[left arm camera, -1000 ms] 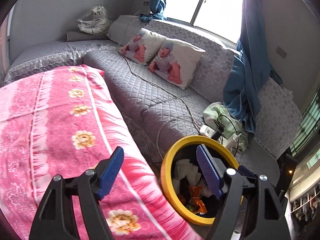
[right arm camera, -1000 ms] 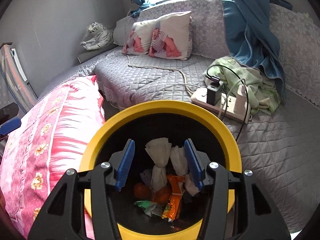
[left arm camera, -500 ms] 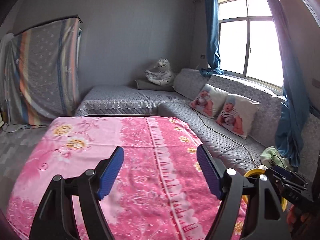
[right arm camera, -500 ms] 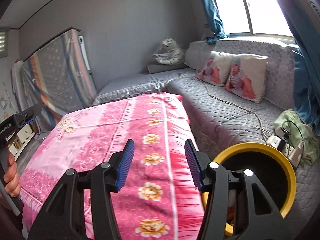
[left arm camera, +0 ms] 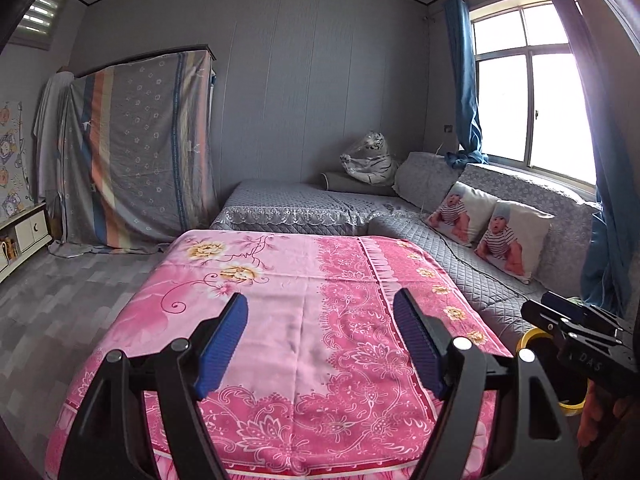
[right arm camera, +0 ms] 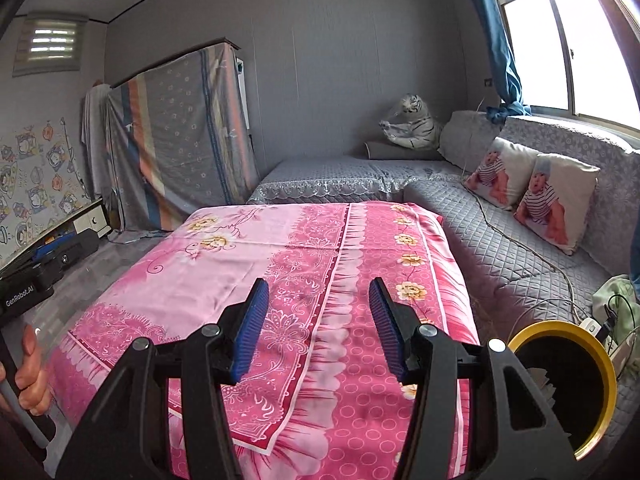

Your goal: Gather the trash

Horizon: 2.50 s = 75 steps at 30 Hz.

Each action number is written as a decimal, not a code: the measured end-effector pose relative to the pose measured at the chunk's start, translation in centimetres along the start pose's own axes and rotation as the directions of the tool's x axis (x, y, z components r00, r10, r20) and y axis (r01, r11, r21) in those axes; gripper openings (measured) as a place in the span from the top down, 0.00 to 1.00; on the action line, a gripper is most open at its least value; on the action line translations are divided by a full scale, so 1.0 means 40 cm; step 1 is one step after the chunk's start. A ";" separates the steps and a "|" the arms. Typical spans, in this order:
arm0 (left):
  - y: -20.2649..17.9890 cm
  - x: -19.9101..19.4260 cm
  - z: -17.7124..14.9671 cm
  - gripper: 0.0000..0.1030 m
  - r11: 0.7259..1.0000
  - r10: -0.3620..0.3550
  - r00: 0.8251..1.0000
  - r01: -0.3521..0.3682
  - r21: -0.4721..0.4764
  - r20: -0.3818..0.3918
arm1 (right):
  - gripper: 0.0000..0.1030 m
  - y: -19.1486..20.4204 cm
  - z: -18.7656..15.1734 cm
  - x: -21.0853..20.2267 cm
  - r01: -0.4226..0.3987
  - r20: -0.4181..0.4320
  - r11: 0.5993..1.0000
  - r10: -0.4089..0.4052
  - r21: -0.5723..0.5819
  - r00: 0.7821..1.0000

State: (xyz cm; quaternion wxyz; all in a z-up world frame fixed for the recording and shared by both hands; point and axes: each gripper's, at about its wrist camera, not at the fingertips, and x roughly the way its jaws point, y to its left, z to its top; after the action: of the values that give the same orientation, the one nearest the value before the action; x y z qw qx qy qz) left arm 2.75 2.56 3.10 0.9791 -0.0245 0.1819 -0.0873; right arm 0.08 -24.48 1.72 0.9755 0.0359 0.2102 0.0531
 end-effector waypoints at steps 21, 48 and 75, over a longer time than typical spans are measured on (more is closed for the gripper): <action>-0.029 -0.103 -0.019 0.08 0.999 0.041 0.995 -0.038 -0.034 0.089 | 0.08 0.009 -0.074 -0.107 0.177 0.212 0.981 -0.189 0.076 0.959; -0.023 -0.096 -0.019 0.08 0.999 0.016 0.993 -0.010 -0.049 0.114 | 0.08 -0.017 -0.093 -0.102 0.205 0.198 0.967 -0.232 0.150 0.952; -0.018 -0.088 -0.018 0.08 0.998 -0.003 0.994 0.009 -0.054 0.113 | 0.08 -0.021 -0.101 -0.087 0.196 0.172 0.968 -0.222 0.158 0.960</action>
State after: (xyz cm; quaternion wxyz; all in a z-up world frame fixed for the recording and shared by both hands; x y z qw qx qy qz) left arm -0.84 2.48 3.71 0.9866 -0.0566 0.1285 -0.0835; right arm -4.68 -25.54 -0.62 0.9862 0.0865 0.1230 -0.0690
